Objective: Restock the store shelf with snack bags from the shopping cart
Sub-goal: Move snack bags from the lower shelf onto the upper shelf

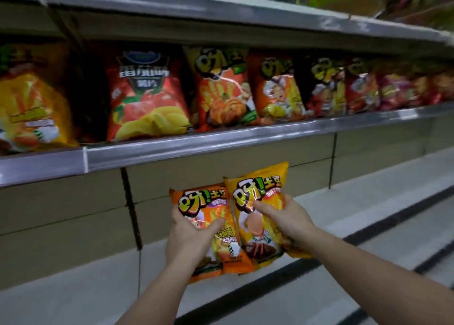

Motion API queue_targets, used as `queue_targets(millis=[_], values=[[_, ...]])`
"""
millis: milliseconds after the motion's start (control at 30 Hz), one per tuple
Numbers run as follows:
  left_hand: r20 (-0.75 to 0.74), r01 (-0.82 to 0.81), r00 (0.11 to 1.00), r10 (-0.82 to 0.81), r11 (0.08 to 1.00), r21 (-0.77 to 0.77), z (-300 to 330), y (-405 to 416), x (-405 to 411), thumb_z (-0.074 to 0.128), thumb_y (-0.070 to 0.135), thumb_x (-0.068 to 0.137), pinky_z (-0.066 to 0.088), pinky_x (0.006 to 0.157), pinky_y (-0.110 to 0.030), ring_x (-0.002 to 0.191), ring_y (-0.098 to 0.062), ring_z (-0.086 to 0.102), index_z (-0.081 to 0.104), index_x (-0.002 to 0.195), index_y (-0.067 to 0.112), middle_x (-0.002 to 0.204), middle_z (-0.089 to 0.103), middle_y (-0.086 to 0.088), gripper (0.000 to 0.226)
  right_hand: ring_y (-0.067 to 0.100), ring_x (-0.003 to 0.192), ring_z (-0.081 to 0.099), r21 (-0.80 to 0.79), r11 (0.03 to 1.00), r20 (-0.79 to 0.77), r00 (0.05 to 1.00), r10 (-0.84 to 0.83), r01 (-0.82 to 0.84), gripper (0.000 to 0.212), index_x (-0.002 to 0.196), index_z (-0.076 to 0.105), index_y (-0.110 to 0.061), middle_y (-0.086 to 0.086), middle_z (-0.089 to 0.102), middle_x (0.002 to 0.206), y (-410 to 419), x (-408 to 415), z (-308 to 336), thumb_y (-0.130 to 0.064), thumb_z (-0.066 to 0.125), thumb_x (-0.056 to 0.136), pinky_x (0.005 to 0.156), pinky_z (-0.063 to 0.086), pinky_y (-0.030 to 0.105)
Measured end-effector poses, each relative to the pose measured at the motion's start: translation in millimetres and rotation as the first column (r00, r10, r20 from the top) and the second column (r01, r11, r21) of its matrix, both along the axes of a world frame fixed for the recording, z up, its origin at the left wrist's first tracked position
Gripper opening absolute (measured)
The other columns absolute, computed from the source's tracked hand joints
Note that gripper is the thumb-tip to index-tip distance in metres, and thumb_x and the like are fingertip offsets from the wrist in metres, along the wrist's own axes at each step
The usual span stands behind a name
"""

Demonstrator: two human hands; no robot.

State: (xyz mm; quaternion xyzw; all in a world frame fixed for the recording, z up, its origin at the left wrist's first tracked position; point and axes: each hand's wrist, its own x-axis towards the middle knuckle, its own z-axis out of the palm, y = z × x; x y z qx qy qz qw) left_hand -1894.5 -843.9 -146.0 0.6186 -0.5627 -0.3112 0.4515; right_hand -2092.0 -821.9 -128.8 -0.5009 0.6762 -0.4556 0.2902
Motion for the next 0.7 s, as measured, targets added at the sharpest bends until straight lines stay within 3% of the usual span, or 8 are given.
queue_targets(millis=[200, 300, 467, 600, 700], values=[[-0.010, 0.213, 0.977, -0.213, 0.976, -0.041, 18, 11, -91, 0.080, 0.049, 0.066, 0.045, 0.097, -0.047, 0.113, -0.030, 0.057, 0.018, 0.144, 0.022, 0.126, 0.057, -0.003, 0.104, 0.019, 0.099, 0.061, -0.052, 0.979, -0.030, 0.979, -0.200, 0.198, 0.062, 0.121, 0.051, -0.025, -0.003, 0.064, 0.107, 53, -81, 25, -0.059, 0.067, 0.072, 0.091, 0.049, 0.036], [-0.008, 0.286, 0.958, -0.288, 0.955, -0.074, 26, 14, -130, 0.081, 0.050, 0.064, 0.043, 0.100, -0.045, 0.118, -0.030, 0.053, 0.019, 0.145, 0.022, 0.131, 0.054, -0.004, 0.107, 0.021, 0.107, 0.058, -0.059, 0.948, -0.051, 0.948, -0.315, 0.312, 0.065, 0.125, 0.049, -0.026, -0.001, 0.062, 0.116, 75, -113, 33, -0.060, 0.066, 0.072, 0.092, 0.046, 0.033], [-0.007, 0.435, 0.898, -0.439, 0.892, -0.122, 39, 14, -187, 0.082, 0.049, 0.063, 0.043, 0.100, -0.047, 0.118, -0.030, 0.053, 0.022, 0.143, 0.022, 0.131, 0.054, -0.004, 0.104, 0.020, 0.104, 0.058, -0.093, 0.882, -0.037, 0.883, -0.467, 0.462, 0.065, 0.122, 0.049, -0.026, -0.003, 0.062, 0.114, 103, -154, 45, -0.061, 0.067, 0.071, 0.094, 0.047, 0.037], [0.009, 0.538, 0.840, -0.543, 0.829, -0.153, 51, 10, -225, 0.082, 0.049, 0.063, 0.044, 0.099, -0.046, 0.117, -0.030, 0.054, 0.018, 0.145, 0.021, 0.131, 0.055, -0.005, 0.107, 0.022, 0.109, 0.057, -0.109, 0.820, -0.019, 0.823, -0.567, 0.562, 0.083, 0.133, 0.042, -0.024, 0.001, 0.059, 0.122, 120, -178, 54, -0.066, 0.067, 0.066, 0.096, 0.046, 0.039], [0.007, 0.599, 0.795, -0.607, 0.783, -0.166, 62, 8, -248, 0.082, 0.050, 0.063, 0.043, 0.099, -0.047, 0.119, -0.030, 0.053, 0.016, 0.146, 0.021, 0.133, 0.053, -0.006, 0.111, 0.023, 0.111, 0.056, -0.118, 0.776, 0.002, 0.782, -0.623, 0.619, 0.084, 0.134, 0.041, -0.025, -0.001, 0.058, 0.124, 130, -190, 62, -0.067, 0.066, 0.065, 0.095, 0.044, 0.034]])
